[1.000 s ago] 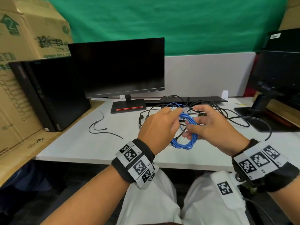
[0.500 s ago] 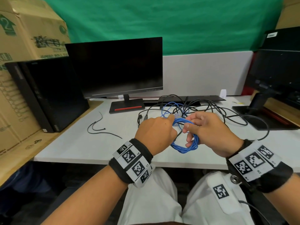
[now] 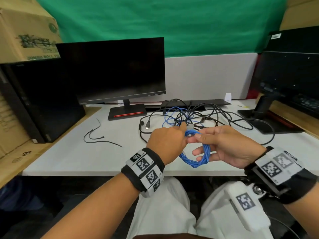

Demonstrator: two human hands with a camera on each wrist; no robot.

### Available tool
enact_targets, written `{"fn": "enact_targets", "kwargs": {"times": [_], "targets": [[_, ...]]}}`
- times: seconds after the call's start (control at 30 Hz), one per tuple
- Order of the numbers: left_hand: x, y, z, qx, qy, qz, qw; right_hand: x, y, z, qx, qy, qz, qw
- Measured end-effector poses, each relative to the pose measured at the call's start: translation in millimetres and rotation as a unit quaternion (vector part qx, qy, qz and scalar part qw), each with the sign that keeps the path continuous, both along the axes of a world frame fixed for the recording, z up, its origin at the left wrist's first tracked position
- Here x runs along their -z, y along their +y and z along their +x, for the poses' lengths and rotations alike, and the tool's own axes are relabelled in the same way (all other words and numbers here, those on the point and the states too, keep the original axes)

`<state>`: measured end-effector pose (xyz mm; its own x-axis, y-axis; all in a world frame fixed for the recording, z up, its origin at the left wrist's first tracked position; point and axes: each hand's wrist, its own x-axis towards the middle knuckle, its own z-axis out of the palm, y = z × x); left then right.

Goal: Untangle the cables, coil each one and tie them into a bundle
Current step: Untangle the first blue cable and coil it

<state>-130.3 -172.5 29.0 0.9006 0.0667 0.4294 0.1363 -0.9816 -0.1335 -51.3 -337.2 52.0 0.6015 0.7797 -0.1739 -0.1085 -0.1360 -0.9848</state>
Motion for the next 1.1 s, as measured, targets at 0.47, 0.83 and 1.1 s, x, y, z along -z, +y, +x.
{"fn": "enact_targets", "kwargs": {"times": [0.47, 0.83, 1.1], "targets": [[-15, 1, 2, 0.158, 0.005, -0.521, 0.839, 7, -6, 3, 0.064, -0.233, 0.024, 0.970], [4, 5, 23, 0.121, 0.015, -0.495, 0.860, 22, -9, 24, 0.077, -0.124, 0.030, 0.989], [18, 2, 78, 0.077, 0.032, -0.446, 0.891, 44, -17, 64, 0.163, -0.216, -0.094, 0.958]]}}
